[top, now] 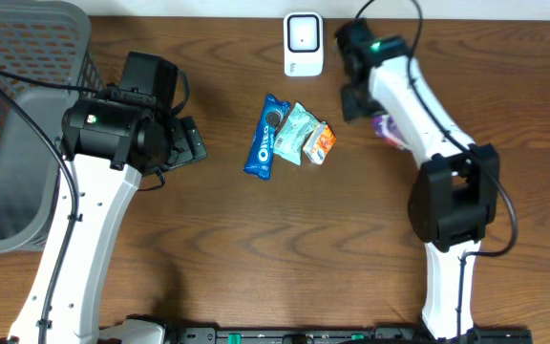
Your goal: Scan the item barcode
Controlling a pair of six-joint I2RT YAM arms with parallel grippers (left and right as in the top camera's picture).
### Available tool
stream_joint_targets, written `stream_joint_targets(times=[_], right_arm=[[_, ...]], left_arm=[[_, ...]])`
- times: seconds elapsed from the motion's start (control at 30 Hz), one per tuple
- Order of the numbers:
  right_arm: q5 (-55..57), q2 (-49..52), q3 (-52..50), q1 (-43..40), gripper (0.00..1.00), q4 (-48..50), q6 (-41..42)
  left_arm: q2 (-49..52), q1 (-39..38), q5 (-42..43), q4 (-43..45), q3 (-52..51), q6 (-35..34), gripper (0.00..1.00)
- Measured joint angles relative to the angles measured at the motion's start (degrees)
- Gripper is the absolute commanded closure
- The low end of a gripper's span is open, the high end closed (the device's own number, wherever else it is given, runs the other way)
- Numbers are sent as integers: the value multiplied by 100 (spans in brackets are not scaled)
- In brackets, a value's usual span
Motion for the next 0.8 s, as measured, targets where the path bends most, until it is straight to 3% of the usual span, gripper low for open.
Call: stream_joint_targets(times=[0.23, 0.37, 0.53, 0.8], right_arm=[[-2120, -378, 1113, -1003, 14, -699, -656], [-2559, -455, 1113, -1657, 13, -903, -997], [-3084, -461, 356, -2256, 20, -555, -1578], [-4111, -459, -1628, -2435, 27, 1390, -1849]], left_arm=[[0, 0, -2, 0, 0, 0, 2], [0, 0, 0, 0, 0, 0, 2], [0, 0, -2, 0, 0, 0, 2], [0, 0, 0, -2, 0, 0, 2]])
